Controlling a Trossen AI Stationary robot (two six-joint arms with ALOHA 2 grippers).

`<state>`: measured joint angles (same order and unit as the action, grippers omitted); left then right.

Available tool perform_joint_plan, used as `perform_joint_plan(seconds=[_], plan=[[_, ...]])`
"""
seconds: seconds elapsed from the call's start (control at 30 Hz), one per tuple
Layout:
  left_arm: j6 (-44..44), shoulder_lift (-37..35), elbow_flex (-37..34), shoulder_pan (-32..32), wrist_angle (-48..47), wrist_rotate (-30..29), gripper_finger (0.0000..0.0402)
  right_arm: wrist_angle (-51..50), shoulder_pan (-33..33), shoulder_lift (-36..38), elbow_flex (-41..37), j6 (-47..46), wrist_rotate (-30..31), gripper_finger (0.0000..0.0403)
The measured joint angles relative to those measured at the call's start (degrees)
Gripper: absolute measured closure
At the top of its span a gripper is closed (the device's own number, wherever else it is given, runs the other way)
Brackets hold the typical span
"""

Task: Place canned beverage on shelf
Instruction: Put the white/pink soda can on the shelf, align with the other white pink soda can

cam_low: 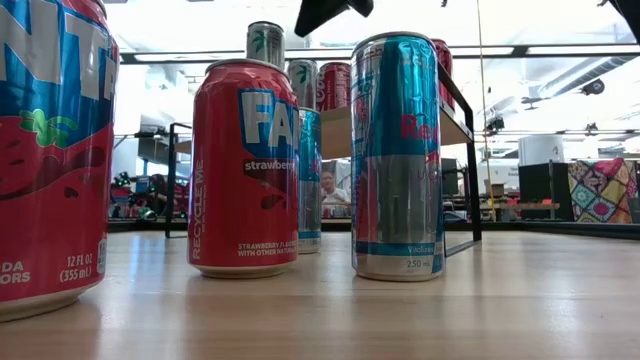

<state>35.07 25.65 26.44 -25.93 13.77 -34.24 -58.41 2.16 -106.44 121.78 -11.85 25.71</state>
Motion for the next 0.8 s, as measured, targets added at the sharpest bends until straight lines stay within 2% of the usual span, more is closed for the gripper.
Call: perform_joint_plan(seconds=[0.1, 0.37, 0.6, 0.8], plan=[[0.3, 2.0, 0.0, 0.7, 2.8, -0.2, 0.0079, 0.1, -1.0, 1.0, 0.0, 3.8, -3.6, 0.0394], [-3.1, 8.7, 2.2, 4.5, 3.8, -0.2, 0.0121, 0.9, -2.8, 3.8, -1.8, 11.2, -5.3, 0.0394], [-5.1, 14.1, 3.7, 7.2, 3.7, -0.2, 0.0187, 5.4, -4.1, 7.3, -7.1, 14.5, -9.8, 0.0394], [-7.6, 16.9, 4.1, 8.9, 3.5, -0.1, 0.0255, 12.9, -4.9, 12.8, -16.0, 16.1, -11.7, 0.0394]])
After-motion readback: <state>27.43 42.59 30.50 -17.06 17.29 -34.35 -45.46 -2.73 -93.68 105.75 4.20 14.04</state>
